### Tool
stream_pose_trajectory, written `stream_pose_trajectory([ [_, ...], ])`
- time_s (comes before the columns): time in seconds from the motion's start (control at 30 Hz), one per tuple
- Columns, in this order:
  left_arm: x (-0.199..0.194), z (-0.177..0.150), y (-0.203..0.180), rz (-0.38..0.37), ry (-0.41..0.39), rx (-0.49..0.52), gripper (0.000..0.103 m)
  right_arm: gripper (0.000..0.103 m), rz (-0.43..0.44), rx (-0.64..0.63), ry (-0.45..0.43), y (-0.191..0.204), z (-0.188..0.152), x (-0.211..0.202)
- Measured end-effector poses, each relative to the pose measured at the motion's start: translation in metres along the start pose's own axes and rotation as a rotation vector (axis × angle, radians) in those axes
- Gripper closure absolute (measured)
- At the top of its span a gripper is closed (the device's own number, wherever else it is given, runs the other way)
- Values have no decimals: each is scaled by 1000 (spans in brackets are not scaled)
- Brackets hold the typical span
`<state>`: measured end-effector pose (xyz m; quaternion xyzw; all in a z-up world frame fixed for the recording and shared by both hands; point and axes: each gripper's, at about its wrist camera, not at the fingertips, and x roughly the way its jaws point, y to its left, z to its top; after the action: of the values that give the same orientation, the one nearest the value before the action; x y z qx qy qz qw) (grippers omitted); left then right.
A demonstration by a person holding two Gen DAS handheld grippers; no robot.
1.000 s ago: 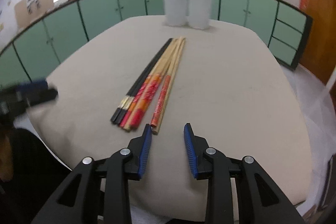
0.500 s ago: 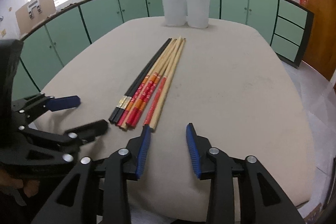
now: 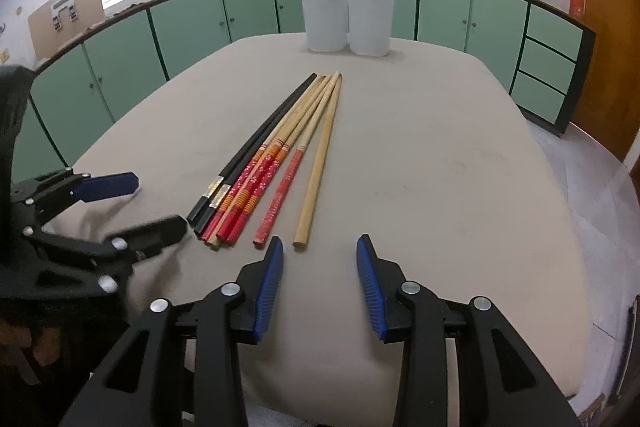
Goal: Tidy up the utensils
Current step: 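Grasp a black chopstick with the left tool while the right tool grasps a wooden chopstick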
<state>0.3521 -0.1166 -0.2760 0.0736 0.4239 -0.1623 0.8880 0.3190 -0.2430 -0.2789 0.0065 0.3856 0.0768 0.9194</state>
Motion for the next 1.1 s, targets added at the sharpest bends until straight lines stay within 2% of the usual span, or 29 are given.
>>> stream_pose_trajectory([
  [0.13, 2, 2, 1, 14, -8, -11, 26, 66, -22, 2, 1, -4, 3, 3],
  [0.2, 2, 1, 3, 18, -16, -35, 32, 67, -20, 17, -2, -7, 3, 3],
  [0.27, 2, 3, 5, 18, -32, -50, 44, 68, -16, 13, -7, -5, 2, 2],
  [0.4, 2, 2, 3, -4, -61, -39, 48, 68, -5, -20, -20, 4, 2, 4],
  [0.47, 5, 0, -1, 7, -82, -22, 48, 74, -14, -26, -31, 5, 3, 7],
  [0.5, 6, 1, -2, 13, -90, -14, 51, 82, -25, -26, -35, 5, 3, 8],
  [0.53, 6, 1, -3, 13, -99, -10, 63, 91, -31, -24, -38, 4, 4, 9],
  [0.57, 6, 2, -3, 4, -109, -12, 81, 96, -44, -18, -40, 2, 6, 9],
  [0.63, 5, 3, 0, 1, -111, -37, 97, 96, -77, 7, -46, -2, 6, 9],
  [0.8, -1, -3, 14, 35, -128, -128, 97, 97, -131, 80, -58, -11, 1, 2],
  [0.9, -5, -8, 17, 58, -122, -152, 96, 96, -120, 93, -51, -10, -3, 0],
  [0.93, -7, -9, 17, 60, -127, -151, 92, 95, -116, 84, -56, -8, -4, -1],
  [0.97, -7, -11, 17, 62, -126, -146, 81, 95, -108, 75, -56, -6, -5, -2],
  [1.03, -8, -13, 18, 74, -137, -148, 63, 94, -105, 67, -57, -6, -7, -2],
  [1.1, -7, -13, 20, 63, -138, -148, 64, 94, -105, 58, -58, -5, -7, -1],
])
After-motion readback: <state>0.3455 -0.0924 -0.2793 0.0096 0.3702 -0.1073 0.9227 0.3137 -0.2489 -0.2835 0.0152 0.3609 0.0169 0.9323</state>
